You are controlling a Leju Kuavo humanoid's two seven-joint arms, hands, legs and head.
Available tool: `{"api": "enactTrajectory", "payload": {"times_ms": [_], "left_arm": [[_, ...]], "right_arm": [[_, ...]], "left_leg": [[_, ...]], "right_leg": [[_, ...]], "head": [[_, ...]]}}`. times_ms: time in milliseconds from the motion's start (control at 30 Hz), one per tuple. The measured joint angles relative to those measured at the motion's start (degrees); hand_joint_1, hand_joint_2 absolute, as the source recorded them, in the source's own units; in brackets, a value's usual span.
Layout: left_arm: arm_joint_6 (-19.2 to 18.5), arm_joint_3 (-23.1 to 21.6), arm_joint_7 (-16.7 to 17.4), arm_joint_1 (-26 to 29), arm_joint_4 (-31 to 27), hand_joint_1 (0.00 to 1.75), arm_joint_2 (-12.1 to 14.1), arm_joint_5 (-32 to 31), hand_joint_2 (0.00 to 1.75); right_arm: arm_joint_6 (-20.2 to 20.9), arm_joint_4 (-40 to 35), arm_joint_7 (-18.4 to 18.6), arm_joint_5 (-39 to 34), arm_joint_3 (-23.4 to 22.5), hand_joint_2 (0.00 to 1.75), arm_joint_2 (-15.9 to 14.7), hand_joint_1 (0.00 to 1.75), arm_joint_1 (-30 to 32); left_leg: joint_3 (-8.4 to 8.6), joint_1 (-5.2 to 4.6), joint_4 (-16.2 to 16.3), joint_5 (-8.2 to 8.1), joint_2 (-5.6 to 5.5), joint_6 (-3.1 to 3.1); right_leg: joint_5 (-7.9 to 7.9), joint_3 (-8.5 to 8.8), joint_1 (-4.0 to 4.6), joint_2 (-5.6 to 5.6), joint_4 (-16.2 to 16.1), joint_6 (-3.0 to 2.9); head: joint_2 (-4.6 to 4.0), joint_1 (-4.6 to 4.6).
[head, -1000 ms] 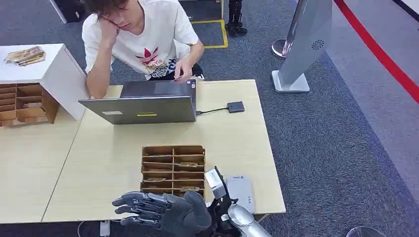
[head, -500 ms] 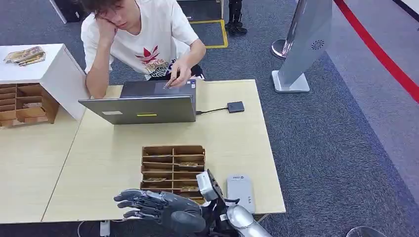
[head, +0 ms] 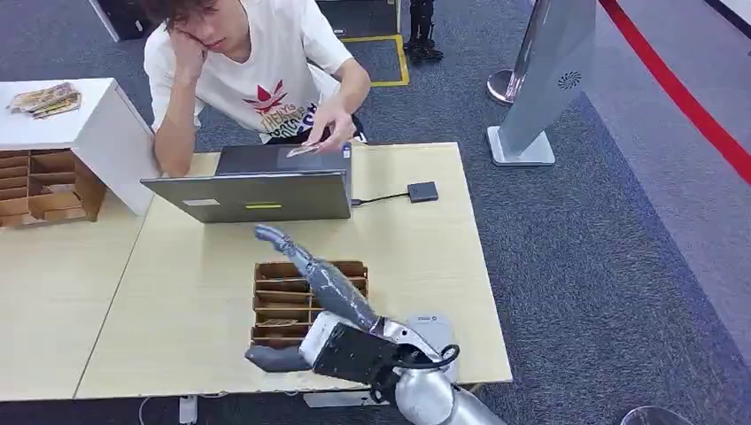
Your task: Pass the card to the sensor for recognition and then transmit it.
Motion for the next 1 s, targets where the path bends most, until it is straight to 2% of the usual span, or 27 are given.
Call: {"api": "enactTrajectory", "payload": {"times_ms": [100, 167, 300, 433, 500, 700, 1000], "left_arm": [[0.0, 0.0, 0.3, -0.1, 0.0, 0.0, -0.2, -0.5, 0.0], [-0.1, 0.0, 0.7, -0.2, 0.0, 0.0, -0.2, -1.0, 0.0], [-0.6, -0.1, 1.4, -0.7, 0.0, 0.0, -0.4, -1.8, 0.0], [-1.0, -0.2, 2.1, -1.2, 0.0, 0.0, -0.6, -2.7, 0.0], [-1.4, -0.9, 2.6, -1.4, 0.0, 0.0, -0.7, -3.5, 0.0], [-1.8, -2.2, 3.6, -2.2, 0.0, 0.0, -0.8, -4.8, 0.0], [-2.4, -4.4, 4.3, -2.9, 0.0, 0.0, -1.0, -5.8, 0.0]], "right_arm": [[-8.9, -1.5, 0.3, 10.0, 0.5, 1.75, 0.4, 0.0, -0.9], [-12.7, -1.9, 0.5, 14.1, 0.7, 1.75, 0.5, 0.0, -1.6], [-17.5, -1.7, 2.2, 21.9, 1.3, 1.75, 0.8, 0.0, -2.8], [-20.3, 0.4, 4.4, 29.6, 1.7, 1.75, 1.4, 0.0, -4.4], [-21.9, 2.7, 6.3, 36.3, 1.7, 1.75, 1.6, 0.0, -5.7], [-24.5, 9.9, 9.4, 48.0, 2.5, 1.75, 2.8, 0.0, -9.7], [-25.3, 19.9, 12.5, 57.4, 3.7, 1.75, 4.4, 0.0, -15.3]], "left_leg": [[0.02, 0.0, 0.0, 0.0, 0.01, 0.0], [0.02, 0.0, 0.0, 0.0, 0.01, 0.0], [0.02, 0.0, 0.0, 0.0, 0.01, 0.0], [0.03, 0.0, 0.0, 0.01, 0.01, 0.0], [0.02, 0.0, 0.0, 0.01, 0.0, 0.0], [0.03, 0.0, 0.0, 0.01, 0.0, 0.0], [0.02, 0.0, 0.0, 0.01, 0.0, 0.0]], "right_leg": [[0.0, 0.0, 0.0, 0.01, 0.0, 0.0], [0.0, 0.0, 0.0, 0.01, 0.0, 0.0], [0.01, 0.01, 0.0, 0.01, 0.0, 0.0], [0.01, 0.01, 0.0, 0.01, 0.0, -0.01], [0.01, 0.01, 0.0, 0.01, 0.0, -0.01], [0.02, 0.02, 0.0, 0.01, 0.0, 0.0], [0.03, 0.02, 0.0, 0.01, 0.0, 0.0]], "head": [[0.0, -0.04], [0.0, -0.02], [0.0, -0.02], [0.0, -0.04], [0.0, -0.02], [0.0, -0.02], [0.02, -0.02]]}}
